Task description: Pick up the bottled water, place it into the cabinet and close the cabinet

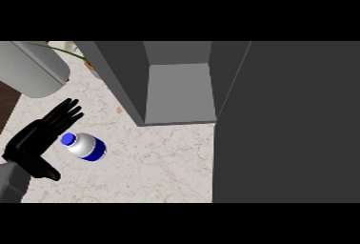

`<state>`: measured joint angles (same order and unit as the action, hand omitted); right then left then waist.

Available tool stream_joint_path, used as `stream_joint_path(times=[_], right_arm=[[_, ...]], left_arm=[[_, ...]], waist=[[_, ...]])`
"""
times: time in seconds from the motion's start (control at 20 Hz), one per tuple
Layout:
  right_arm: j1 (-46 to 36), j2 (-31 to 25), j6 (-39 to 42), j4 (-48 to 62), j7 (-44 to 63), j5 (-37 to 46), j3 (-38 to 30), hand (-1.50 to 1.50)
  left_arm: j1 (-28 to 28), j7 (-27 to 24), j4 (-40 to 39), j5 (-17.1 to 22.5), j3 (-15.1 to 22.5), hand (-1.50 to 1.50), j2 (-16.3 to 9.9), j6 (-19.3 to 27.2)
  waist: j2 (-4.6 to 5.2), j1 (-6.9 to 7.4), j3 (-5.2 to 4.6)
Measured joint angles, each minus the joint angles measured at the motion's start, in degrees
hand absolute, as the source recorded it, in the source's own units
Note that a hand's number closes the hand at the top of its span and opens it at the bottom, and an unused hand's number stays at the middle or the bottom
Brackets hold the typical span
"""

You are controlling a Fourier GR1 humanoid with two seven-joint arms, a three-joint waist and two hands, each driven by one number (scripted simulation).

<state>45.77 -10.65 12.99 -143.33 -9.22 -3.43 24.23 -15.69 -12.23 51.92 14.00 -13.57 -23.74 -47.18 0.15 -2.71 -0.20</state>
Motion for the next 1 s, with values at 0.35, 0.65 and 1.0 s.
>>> stream_joint_path(times=[0.35,0.65,1.0], right_arm=[[2.02,-1.06,-0.62,0.30,-3.45,0.79,0.56,-1.50],[3.55,-2.46,-0.61,0.42,-5.74,1.24,1.04,-1.50],[5.12,-4.05,-0.70,0.43,-7.96,1.60,1.27,-1.50]], left_arm=[[-3.16,-9.27,-11.71,-8.51,2.86,-1.50,1.01,2.53],[-4.56,-15.97,-18.37,-13.17,5.81,-1.50,2.45,5.38],[-6.32,-21.39,-23.42,-14.64,7.36,1.50,3.74,7.24]], waist=[[0.25,-0.23,-0.09],[0.39,-0.53,-0.17],[0.43,-0.77,-0.17]])
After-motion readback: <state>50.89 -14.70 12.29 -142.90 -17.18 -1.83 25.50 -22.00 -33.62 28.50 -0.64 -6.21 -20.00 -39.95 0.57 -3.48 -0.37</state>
